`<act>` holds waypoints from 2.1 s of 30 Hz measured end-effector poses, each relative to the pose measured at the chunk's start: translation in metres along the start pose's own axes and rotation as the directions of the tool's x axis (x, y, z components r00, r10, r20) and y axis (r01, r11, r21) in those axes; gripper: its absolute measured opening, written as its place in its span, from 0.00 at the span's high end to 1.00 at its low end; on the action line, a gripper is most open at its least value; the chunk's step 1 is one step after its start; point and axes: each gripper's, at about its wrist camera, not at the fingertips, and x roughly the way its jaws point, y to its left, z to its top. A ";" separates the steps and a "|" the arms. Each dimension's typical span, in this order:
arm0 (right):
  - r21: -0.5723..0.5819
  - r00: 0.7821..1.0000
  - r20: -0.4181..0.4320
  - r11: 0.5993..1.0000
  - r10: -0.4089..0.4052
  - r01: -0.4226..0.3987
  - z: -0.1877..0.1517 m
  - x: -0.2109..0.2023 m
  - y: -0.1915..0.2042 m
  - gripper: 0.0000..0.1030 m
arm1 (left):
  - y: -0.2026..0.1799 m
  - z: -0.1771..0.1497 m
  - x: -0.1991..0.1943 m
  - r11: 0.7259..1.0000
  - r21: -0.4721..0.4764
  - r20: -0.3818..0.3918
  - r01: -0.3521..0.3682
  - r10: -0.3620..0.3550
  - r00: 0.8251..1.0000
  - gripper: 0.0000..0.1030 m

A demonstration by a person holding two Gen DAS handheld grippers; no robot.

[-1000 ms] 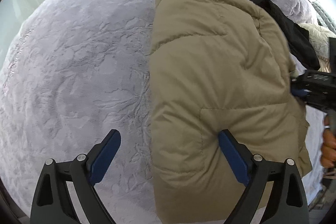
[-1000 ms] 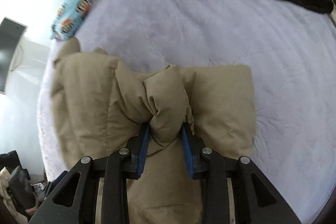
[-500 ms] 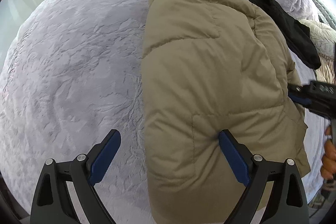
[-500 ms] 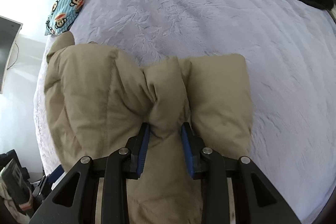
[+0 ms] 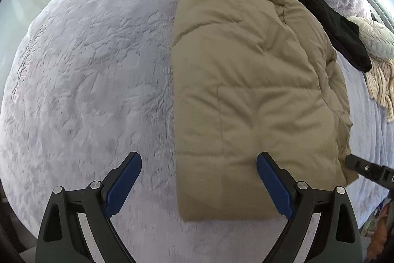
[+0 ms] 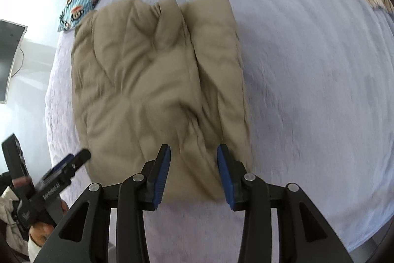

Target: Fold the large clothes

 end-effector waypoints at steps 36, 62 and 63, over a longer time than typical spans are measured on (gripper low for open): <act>-0.257 0.986 0.163 0.963 -0.039 0.080 -0.108 -0.123 -0.002 0.21 | -0.074 -0.127 -0.153 0.992 -0.037 0.212 -0.120 0.125 0.969 0.00; -0.187 0.909 0.398 0.960 -0.122 0.211 -0.114 -0.174 0.078 0.00 | -0.026 -0.082 -0.210 0.992 0.032 0.327 -0.126 0.109 0.939 0.00; -0.189 0.909 0.398 0.958 -0.126 0.216 -0.115 -0.174 0.079 0.00 | -0.026 -0.083 -0.211 0.992 0.028 0.327 -0.126 0.110 0.939 0.00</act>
